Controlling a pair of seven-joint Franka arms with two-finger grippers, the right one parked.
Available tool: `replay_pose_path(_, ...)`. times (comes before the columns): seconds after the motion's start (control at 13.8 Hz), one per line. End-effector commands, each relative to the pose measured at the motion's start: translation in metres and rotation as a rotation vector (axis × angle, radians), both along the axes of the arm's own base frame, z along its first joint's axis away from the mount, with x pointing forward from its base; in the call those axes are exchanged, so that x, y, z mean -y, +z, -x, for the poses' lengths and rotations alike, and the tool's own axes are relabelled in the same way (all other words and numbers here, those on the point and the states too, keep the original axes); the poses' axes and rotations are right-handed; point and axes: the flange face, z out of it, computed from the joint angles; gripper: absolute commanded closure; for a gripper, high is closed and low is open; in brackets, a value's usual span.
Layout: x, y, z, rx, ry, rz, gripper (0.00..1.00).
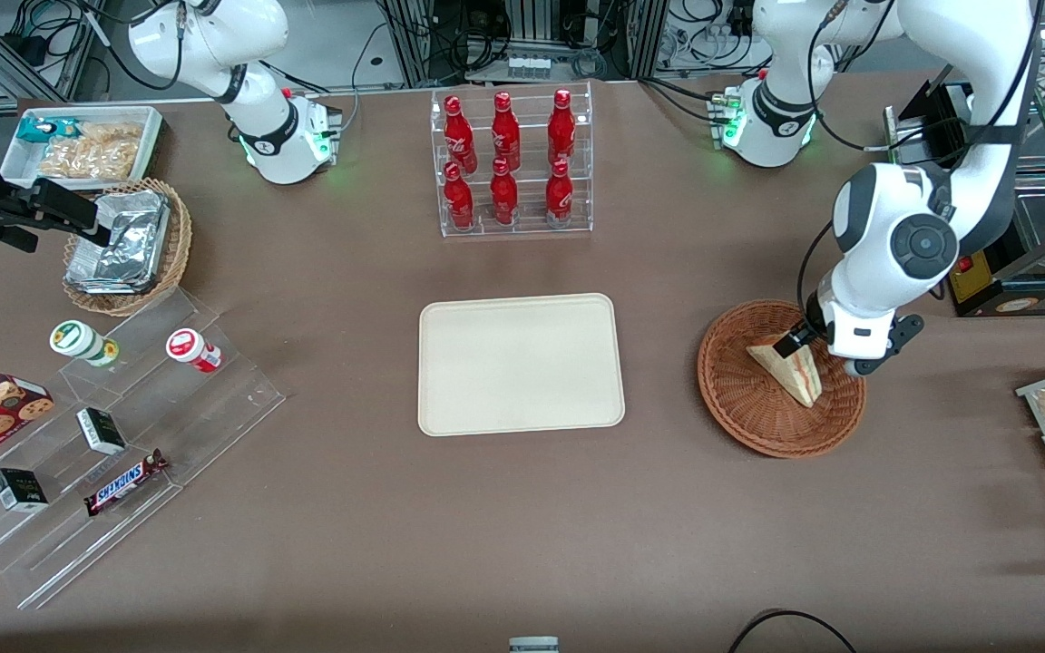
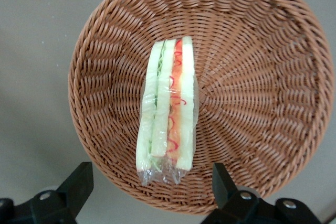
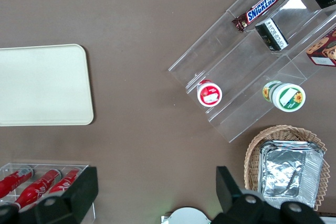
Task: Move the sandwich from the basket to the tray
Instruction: 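Lower the left gripper and grasp the wrapped sandwich in the basket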
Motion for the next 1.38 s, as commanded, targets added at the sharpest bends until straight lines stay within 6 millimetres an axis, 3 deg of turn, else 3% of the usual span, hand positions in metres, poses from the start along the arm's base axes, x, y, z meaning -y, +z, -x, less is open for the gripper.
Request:
replay_pose_path(0.0, -0.001, -0.013, -0.004, 0.02, 0.039, -0.002, 0.0)
replay_pose_path(0.29, -0.004, -0.048, -0.011, 0.045, 0.048, 0.011, 0.0)
replay_pose_path(0.51, -0.004, -0.054, -0.01, 0.034, 0.098, 0.006, 0.05)
replay_pose_path(0.58, -0.003, -0.055, -0.01, 0.034, 0.155, 0.0, 0.18)
replay_pose_path(0.73, 0.0, -0.054, -0.009, 0.029, 0.236, -0.01, 0.67)
replay_pose_path(0.8, 0.0, -0.051, -0.009, 0.034, 0.23, -0.009, 0.86)
replay_pose_path(0.87, 0.001, -0.048, -0.011, 0.04, 0.227, -0.008, 0.9)
replay_pose_path(1.02, -0.001, -0.033, -0.012, 0.018, 0.2, -0.017, 0.93)
replay_pose_path(1.23, 0.004, 0.017, -0.03, -0.106, 0.038, -0.03, 0.94)
replay_pose_path(1.31, 0.013, 0.038, -0.04, -0.132, -0.009, -0.027, 0.94)
